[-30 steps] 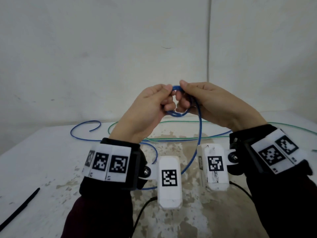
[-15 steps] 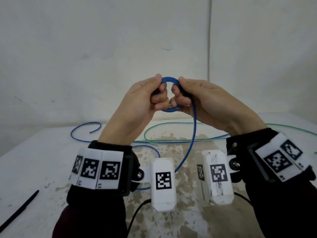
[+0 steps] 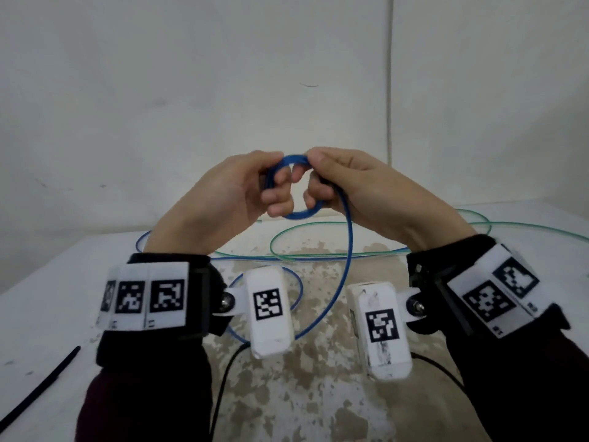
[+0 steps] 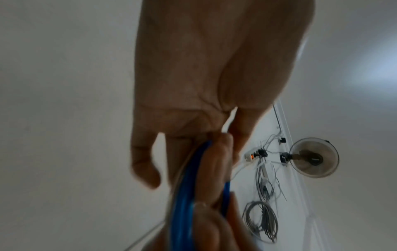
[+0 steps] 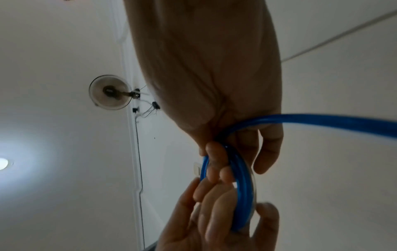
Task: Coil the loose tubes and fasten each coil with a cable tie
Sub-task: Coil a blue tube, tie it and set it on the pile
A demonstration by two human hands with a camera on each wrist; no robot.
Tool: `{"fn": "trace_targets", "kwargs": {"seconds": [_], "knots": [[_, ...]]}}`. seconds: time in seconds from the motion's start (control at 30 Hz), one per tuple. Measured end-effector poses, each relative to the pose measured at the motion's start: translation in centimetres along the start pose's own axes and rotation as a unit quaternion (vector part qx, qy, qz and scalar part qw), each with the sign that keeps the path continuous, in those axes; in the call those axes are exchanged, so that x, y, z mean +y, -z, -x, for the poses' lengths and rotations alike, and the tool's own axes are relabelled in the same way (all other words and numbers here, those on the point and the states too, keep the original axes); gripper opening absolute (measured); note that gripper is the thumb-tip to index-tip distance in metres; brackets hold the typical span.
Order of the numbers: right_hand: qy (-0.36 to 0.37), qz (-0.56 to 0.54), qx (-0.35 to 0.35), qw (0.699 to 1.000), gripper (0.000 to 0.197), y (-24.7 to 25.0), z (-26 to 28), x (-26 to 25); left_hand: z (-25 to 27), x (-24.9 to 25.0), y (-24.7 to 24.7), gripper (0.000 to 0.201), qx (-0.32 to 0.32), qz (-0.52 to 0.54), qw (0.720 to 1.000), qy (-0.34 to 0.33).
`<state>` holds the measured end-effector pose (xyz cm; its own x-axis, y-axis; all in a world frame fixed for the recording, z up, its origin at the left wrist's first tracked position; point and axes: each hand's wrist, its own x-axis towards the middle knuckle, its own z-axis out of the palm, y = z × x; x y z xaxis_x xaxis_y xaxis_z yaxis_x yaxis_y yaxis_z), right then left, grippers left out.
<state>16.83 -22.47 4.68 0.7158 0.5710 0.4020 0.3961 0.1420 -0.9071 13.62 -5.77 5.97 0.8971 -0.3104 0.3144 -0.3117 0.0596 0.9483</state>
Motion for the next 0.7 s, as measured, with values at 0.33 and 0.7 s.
{"fn": "trace_targets", "kwargs": {"seconds": [0.33, 0.7], "knots": [[0.043, -0.091, 0.064, 0.993, 0.034, -1.7, -0.7, 0.1, -0.7, -0.2, -0.4, 0.036, 0.099, 0.020, 0.988, -0.115], [0.014, -0.025, 0.049, 0.998, 0.032, -0.6, -0.5, 0.2, -0.9, -1.1, -1.5, 0.035, 0.051, -0.030, 0.996, -0.066]]}}
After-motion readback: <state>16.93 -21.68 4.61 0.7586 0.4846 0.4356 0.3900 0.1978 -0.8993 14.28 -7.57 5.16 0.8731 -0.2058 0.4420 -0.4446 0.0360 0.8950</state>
